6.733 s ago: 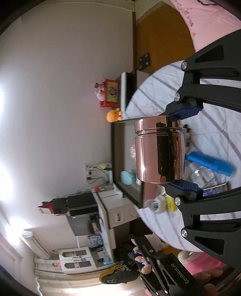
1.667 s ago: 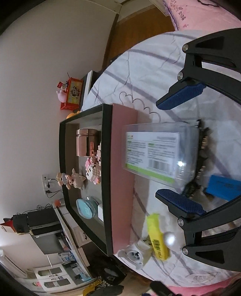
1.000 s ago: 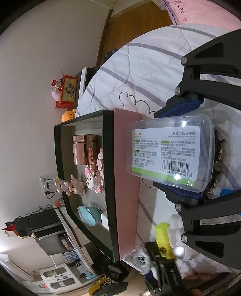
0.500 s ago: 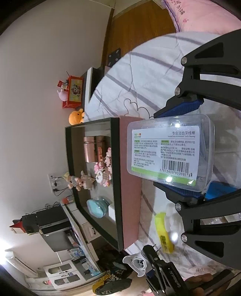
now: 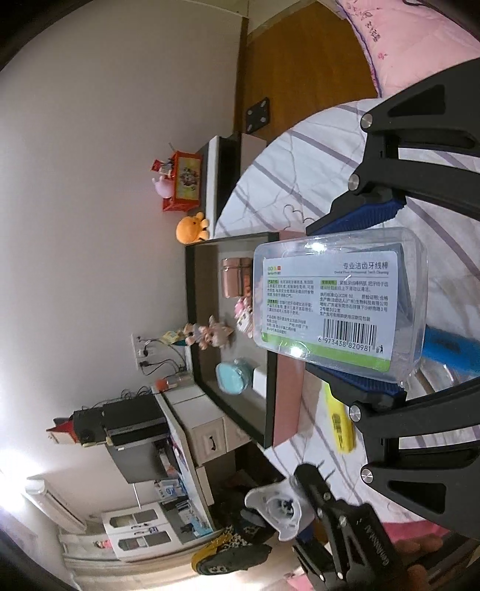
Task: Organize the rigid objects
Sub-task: 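Carry the hair dryer and plastic box over the pink box and release both, then withdraw both tools from the box back toward the bed items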
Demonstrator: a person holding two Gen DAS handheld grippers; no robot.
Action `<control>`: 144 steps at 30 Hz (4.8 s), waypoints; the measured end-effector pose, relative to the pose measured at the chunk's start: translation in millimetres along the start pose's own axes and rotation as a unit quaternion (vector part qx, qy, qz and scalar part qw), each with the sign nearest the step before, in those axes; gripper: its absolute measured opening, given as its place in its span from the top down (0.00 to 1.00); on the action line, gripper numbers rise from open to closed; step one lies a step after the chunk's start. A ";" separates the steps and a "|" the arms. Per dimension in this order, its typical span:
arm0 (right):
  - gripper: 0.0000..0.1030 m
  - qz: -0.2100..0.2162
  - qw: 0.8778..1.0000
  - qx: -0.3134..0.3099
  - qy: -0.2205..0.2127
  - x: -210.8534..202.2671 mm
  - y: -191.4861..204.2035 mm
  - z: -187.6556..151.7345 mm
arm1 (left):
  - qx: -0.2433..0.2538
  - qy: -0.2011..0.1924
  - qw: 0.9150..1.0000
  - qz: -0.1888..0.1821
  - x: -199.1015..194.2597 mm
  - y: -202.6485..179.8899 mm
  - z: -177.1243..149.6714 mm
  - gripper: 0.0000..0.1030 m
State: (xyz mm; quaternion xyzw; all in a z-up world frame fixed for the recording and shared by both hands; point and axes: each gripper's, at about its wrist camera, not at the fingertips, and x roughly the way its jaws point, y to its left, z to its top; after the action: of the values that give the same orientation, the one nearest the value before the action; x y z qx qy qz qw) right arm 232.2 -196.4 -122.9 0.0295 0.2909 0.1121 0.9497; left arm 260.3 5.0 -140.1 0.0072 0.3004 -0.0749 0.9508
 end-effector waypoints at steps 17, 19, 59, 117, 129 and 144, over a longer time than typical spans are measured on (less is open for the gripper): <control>0.37 -0.002 0.999 -0.043 -0.011 36.2 3.9 62.6 | 0.042 -0.013 0.999 -0.015 46.0 -15.4 74.7 0.38; 0.36 -0.007 0.999 -0.054 -0.005 53.9 3.2 78.5 | 0.043 0.002 0.999 -0.019 72.7 -13.6 90.0 0.38; 0.21 -0.013 0.996 -0.021 0.082 137.6 -28.1 139.8 | 0.013 0.035 0.999 0.022 122.6 11.5 121.4 0.05; 0.00 -0.065 0.981 -0.017 -0.184 -186.4 41.1 -35.6 | 0.014 -0.183 0.980 0.080 -188.7 -26.3 -36.6 0.00; 0.00 -0.064 0.997 -0.019 -0.039 -82.5 27.4 -64.0 | -0.005 -0.084 0.995 0.057 -120.1 -8.6 -62.6 0.00; 0.54 -0.064 0.992 -0.042 0.100 15.8 6.1 -107.0 | -0.017 0.019 0.999 0.026 -53.3 -7.9 -92.3 0.00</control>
State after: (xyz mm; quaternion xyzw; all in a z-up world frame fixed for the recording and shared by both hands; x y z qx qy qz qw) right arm 183.9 -187.8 -219.4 -0.0399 0.3807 0.0657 0.9215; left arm 163.5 10.0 -185.0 0.0002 0.3195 -0.0446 0.9465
